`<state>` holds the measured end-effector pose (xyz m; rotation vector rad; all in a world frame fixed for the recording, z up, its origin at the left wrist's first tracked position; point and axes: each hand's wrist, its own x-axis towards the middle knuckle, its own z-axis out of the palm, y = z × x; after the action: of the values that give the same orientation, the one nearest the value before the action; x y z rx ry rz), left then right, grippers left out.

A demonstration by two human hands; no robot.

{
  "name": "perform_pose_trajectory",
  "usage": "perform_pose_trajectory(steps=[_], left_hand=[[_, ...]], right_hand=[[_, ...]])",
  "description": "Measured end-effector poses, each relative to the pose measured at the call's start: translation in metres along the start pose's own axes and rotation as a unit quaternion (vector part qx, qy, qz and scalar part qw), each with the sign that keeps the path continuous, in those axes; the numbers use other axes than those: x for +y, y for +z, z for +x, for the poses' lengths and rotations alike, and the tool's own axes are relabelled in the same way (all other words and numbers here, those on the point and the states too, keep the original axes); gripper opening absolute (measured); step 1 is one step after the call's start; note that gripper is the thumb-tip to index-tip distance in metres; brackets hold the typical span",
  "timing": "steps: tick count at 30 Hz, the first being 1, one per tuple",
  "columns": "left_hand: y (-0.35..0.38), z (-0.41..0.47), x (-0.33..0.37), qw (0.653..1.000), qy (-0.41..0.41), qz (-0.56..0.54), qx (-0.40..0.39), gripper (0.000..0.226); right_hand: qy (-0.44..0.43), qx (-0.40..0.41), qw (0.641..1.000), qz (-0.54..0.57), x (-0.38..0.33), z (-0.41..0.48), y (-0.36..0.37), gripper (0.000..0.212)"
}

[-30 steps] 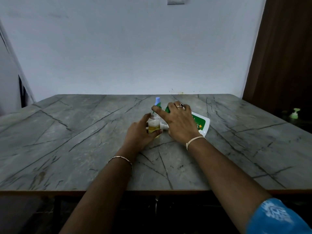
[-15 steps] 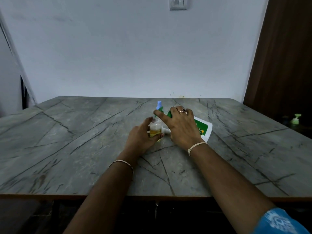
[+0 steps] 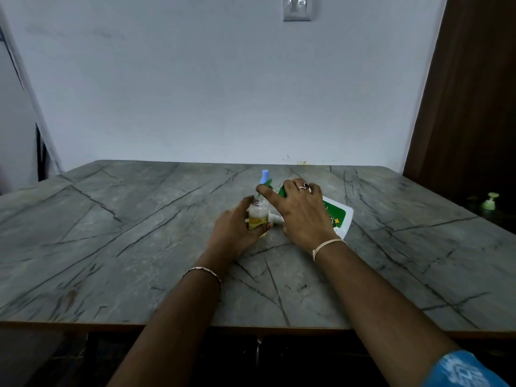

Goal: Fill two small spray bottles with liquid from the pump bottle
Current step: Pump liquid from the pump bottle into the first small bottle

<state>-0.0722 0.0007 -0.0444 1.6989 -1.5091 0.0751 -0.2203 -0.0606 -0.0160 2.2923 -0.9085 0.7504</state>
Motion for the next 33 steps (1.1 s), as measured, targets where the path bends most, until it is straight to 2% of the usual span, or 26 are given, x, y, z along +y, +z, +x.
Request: perform_pose_trajectory(steps=[8, 13, 22, 33], left_hand=[[-0.0002, 0.0006, 0.0001, 1.000, -0.002, -0.005, -0.008, 0.077], [0.0004, 0.0005, -0.0005, 1.000, -0.003, -0.003, -0.008, 0.078], [0.0013, 0.0020, -0.0024, 1.000, -0.005, 0.002, -0.009, 0.076], [-0.0001, 0.0006, 0.0010, 1.000, -0.006, 0.016, -0.010, 0.076]], right_hand=[[0.016, -0.020, 0.999, 0.033, -0.0043, 0.0069, -0.0021, 0.073], [0.006, 0.001, 1.000, 0.012, -0.0013, 0.0030, 0.0009, 0.079], [0.005, -0.030, 0.999, 0.010, -0.0004, 0.0021, -0.0036, 0.081], [0.001, 0.007, 1.000, 0.003, -0.0003, -0.0011, 0.0002, 0.079]])
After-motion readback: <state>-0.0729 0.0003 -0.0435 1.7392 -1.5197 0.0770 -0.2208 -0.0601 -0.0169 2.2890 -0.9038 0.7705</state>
